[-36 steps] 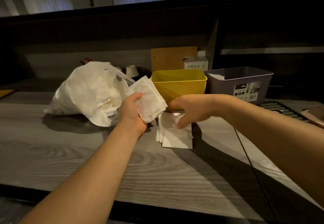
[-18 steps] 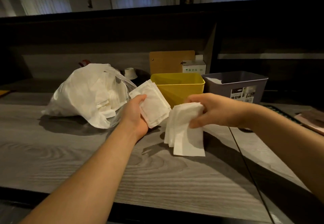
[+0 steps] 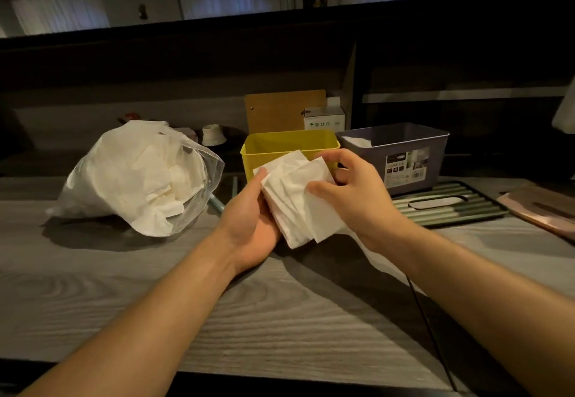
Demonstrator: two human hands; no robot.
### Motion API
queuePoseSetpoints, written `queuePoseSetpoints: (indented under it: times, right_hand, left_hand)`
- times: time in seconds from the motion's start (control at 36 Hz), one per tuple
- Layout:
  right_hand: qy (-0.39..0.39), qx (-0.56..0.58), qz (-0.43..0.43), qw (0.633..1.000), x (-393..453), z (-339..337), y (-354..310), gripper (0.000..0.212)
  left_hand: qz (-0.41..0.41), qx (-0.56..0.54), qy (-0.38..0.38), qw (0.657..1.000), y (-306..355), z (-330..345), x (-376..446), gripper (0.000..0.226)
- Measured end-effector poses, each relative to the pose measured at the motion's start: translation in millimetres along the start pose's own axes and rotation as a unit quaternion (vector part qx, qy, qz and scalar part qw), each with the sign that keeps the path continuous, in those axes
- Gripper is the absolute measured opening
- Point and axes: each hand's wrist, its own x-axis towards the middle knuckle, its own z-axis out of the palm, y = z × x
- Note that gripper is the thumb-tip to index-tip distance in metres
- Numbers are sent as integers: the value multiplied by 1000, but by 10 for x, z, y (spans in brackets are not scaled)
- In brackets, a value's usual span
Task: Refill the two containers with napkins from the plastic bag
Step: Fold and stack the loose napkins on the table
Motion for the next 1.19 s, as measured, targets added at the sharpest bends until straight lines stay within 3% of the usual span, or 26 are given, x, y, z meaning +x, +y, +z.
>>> queuePoseSetpoints:
  times: [0.06,0.14,0.31,0.47,0.64,0.81,0.92,0.97,1.06,1.19]
  right_hand:
    - [17,-13,-3,1000,17,3,20,50]
    - [28,-59,-25,998,32,20,36,50]
    - [-31,-198,-84,976,-15,96,41,49]
    - [-140,-151,1,979,-88,9,-5,66]
    - [-200,-167,-3,965,-134,70,-14,81]
    - [-194,-109,48,974,-102,-60,-37,101]
    - [-103,-67,18,992,-38,-244,-83,89]
    - [-62,-62,-4,996,-7,-331,-73,82]
    - [-58,-61,3,996,-9,-338,7,74]
    - [-55,0,50,997,-46,-226,181,47]
  left_hand:
    - [-5,14,-24,1000,-4,20,-10,53]
    - [-4,22,-40,999,-29,66,-28,48]
    - [8,42,15,999,-114,31,30,36]
    - [1,39,15,999,-49,37,21,29]
    - [-16,64,-9,998,-84,61,-28,34]
    - [31,19,27,999,-44,15,35,40]
    - [97,49,54,993,24,-12,37,58]
    - [116,95,52,987,26,-34,30,49]
    - [126,196,43,972,-19,-33,4,39]
    - [117,313,-26,942,-55,-48,-18,71]
